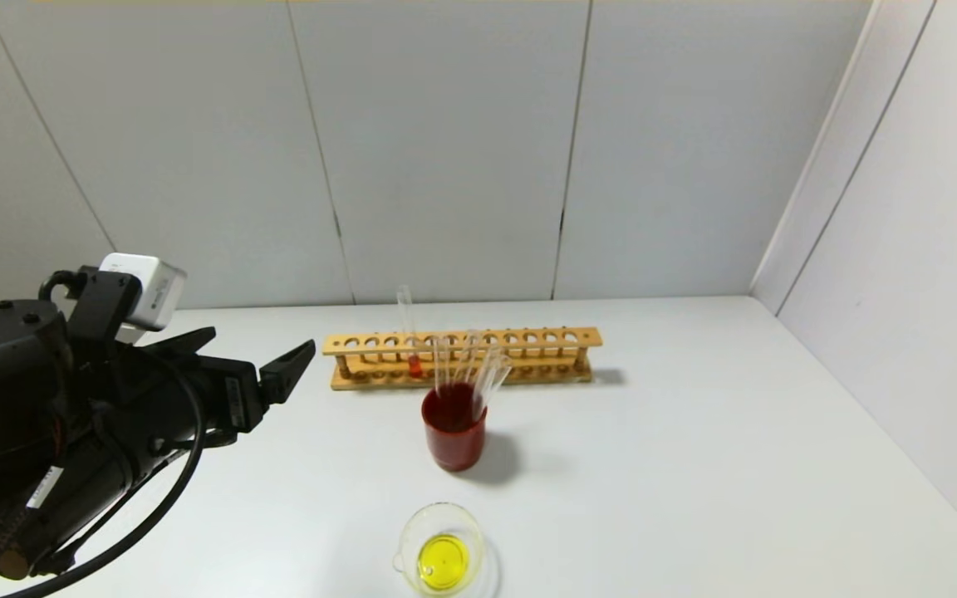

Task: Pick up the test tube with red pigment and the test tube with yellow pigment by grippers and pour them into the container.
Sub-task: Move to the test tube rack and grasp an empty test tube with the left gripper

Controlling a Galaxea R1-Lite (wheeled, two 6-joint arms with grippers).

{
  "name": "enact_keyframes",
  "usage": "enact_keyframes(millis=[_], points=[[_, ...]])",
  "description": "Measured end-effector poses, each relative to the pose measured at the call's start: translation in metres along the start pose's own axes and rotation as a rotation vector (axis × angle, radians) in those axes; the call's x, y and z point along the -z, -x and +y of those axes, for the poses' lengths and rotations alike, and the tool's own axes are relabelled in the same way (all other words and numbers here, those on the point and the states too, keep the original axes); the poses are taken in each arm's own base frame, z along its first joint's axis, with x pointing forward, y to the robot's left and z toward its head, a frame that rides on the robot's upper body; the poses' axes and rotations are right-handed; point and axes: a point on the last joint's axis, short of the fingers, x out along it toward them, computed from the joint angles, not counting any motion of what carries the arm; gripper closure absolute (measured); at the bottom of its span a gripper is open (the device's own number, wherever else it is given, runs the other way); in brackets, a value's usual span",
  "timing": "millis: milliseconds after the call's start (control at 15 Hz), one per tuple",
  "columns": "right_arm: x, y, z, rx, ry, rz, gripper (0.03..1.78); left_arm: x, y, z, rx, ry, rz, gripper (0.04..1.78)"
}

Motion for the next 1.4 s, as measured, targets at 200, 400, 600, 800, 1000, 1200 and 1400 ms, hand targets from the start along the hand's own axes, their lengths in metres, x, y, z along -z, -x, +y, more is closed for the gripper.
enact_keyframes(millis=[200, 400, 600, 800, 1000, 1200, 1400], points=[[0.0, 0.0, 0.0, 0.0, 0.0, 0.0, 0.11, 0.001, 0.002, 0.0, 0.001, -0.002, 0.005, 0.07], [0.0, 0.0, 0.0, 0.0, 0.0, 0.0, 0.11, 0.001, 0.001, 0.0, 0.0, -0.007, 0.005, 0.07], [0.0, 0.0, 0.0, 0.0, 0.0, 0.0, 0.11, -0.005, -0.008, -0.003, 0.008, -0.017, -0.006, 0.07], [0.0, 0.0, 0.0, 0.0, 0.0, 0.0, 0.11, -0.006, -0.03, -0.008, 0.014, -0.04, 0.013, 0.07], [0.0, 0.0, 0.0, 0.0, 0.0, 0.0, 0.11, -0.003, -0.061, -0.015, 0.022, -0.068, 0.039, 0.07], [0.0, 0.0, 0.0, 0.0, 0.0, 0.0, 0.11, 0.006, -0.097, -0.023, 0.021, -0.076, 0.055, 0.07], [0.0, 0.0, 0.0, 0.0, 0.0, 0.0, 0.11, 0.018, -0.13, -0.027, 0.019, -0.067, 0.035, 0.07]])
